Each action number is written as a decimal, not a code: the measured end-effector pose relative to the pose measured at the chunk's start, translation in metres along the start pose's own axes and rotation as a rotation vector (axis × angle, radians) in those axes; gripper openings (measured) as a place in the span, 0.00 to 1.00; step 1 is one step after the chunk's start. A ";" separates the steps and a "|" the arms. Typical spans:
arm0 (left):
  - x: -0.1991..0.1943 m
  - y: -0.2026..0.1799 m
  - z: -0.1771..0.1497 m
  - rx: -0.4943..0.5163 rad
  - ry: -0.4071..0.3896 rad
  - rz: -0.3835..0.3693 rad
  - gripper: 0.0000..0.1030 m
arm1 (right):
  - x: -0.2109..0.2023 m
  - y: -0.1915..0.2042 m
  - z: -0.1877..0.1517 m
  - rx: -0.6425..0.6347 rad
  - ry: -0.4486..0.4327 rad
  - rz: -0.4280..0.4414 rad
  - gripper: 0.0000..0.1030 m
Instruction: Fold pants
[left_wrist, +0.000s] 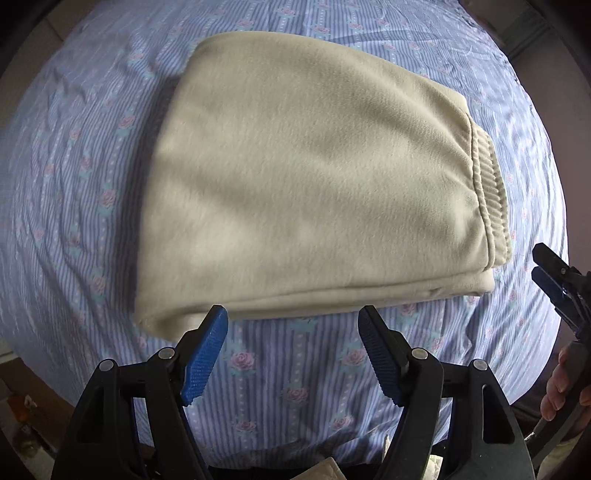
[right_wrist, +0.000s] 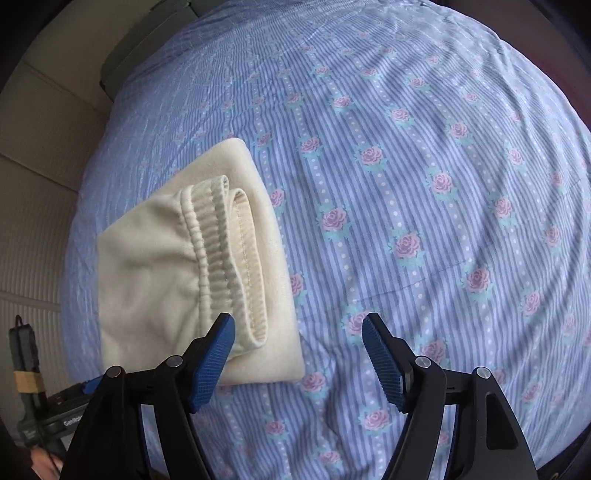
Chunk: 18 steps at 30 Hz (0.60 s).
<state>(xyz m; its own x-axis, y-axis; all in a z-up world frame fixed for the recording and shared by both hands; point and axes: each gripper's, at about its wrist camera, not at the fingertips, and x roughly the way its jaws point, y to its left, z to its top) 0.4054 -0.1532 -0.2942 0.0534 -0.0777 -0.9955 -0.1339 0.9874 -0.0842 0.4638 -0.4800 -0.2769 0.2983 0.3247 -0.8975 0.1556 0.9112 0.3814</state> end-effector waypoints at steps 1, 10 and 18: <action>-0.003 0.004 -0.005 -0.014 -0.006 0.010 0.70 | -0.004 0.002 -0.005 -0.005 -0.017 0.019 0.81; -0.027 -0.012 -0.035 0.061 -0.080 0.039 0.72 | 0.019 0.004 -0.063 0.183 -0.002 0.219 0.87; -0.023 -0.029 -0.038 0.206 -0.155 0.010 0.73 | 0.057 -0.006 -0.105 0.414 -0.071 0.479 0.94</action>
<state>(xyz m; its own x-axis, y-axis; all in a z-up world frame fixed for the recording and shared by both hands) 0.3702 -0.1852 -0.2703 0.2059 -0.0617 -0.9766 0.0687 0.9965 -0.0485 0.3807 -0.4407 -0.3538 0.4844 0.6418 -0.5945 0.3365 0.4906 0.8038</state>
